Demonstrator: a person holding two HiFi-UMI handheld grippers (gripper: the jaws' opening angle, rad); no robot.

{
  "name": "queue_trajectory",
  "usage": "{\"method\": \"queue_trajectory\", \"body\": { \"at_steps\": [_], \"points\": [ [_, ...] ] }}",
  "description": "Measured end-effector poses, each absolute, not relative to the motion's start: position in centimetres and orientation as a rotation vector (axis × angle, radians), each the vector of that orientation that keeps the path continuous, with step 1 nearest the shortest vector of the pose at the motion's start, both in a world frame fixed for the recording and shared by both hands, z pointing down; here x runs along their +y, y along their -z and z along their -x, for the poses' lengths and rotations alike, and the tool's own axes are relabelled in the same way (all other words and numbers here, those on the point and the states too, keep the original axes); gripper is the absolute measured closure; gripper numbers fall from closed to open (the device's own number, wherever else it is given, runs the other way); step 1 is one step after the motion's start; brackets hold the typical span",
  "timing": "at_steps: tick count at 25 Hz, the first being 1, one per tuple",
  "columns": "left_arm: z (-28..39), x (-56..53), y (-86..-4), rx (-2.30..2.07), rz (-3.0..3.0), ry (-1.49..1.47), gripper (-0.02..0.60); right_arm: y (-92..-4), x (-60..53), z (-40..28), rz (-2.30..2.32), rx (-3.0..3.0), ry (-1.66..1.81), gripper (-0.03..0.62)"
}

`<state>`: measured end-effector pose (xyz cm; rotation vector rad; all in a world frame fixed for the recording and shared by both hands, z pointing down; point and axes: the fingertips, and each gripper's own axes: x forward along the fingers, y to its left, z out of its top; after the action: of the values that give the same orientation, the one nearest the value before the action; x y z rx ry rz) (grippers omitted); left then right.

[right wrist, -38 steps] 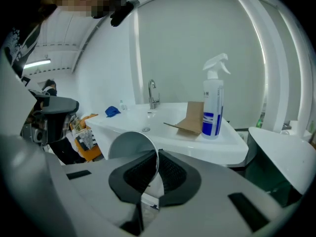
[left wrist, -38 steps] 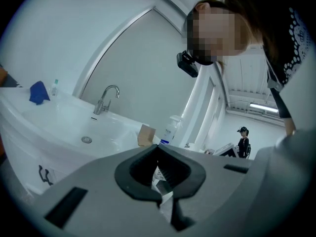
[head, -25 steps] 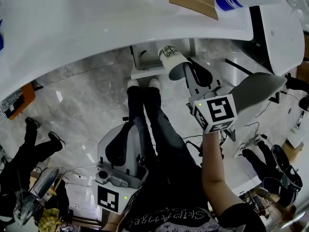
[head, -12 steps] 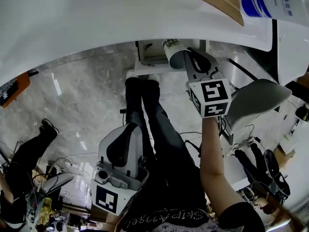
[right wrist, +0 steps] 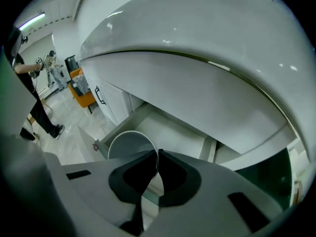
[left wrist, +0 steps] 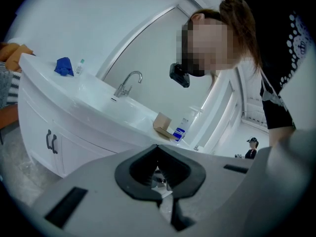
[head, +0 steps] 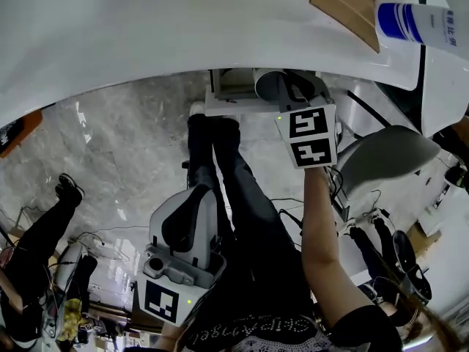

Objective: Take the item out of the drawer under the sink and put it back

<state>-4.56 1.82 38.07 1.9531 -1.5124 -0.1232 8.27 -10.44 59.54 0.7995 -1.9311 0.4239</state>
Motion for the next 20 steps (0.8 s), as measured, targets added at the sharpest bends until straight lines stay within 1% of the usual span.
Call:
{"method": "queue_trajectory", "body": {
  "at_steps": [4, 10, 20],
  "points": [
    [4.7, 1.6, -38.5, -1.505, -1.945, 0.123, 0.577, -60.3, -10.6, -7.1, -0.681, -1.924, -0.358, 0.568],
    [4.6, 1.1, -38.5, -1.497, -1.942, 0.122, 0.577, -61.4, -10.7, -6.5, -0.508, -1.865, -0.16, 0.566],
    [4.2, 0.6, -39.0, -1.486, -1.935, 0.12, 0.577, -63.1, -10.5, -5.7, -0.376, -1.879, -0.19, 0.566]
  ]
}}
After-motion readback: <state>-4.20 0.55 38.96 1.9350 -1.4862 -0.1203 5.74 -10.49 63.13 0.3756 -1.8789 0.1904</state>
